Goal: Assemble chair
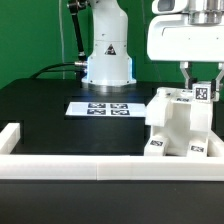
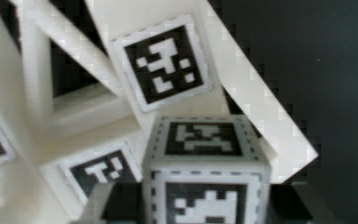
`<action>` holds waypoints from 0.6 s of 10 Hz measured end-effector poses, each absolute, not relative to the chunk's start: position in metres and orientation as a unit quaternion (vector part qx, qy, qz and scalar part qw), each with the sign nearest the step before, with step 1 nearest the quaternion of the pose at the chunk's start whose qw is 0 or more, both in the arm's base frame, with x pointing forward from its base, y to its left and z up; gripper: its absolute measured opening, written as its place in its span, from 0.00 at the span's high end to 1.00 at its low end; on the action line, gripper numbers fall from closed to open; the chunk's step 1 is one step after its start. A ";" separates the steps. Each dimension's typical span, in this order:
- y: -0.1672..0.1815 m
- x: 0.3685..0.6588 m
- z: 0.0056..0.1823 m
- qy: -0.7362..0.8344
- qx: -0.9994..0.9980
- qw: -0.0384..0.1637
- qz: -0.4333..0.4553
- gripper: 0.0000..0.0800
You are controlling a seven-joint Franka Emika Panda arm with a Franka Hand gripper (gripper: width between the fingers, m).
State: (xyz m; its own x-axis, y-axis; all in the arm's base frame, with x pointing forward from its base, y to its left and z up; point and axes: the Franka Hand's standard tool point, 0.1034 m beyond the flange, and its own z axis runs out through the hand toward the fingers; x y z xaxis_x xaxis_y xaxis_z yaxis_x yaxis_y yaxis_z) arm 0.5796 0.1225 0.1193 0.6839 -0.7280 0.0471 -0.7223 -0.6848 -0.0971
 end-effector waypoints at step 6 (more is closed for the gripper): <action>0.122 0.577 0.119 0.610 -0.791 0.050 -0.020 0.64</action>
Offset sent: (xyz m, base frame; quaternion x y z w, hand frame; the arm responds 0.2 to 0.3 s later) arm -0.0055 -0.0008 -0.0072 0.0114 -0.0122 0.1686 0.9855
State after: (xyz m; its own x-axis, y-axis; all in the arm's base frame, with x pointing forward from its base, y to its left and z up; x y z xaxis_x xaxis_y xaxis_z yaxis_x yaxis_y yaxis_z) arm 0.5772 0.1217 0.1193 0.2562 -0.9662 -0.0298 -0.9622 -0.2520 -0.1029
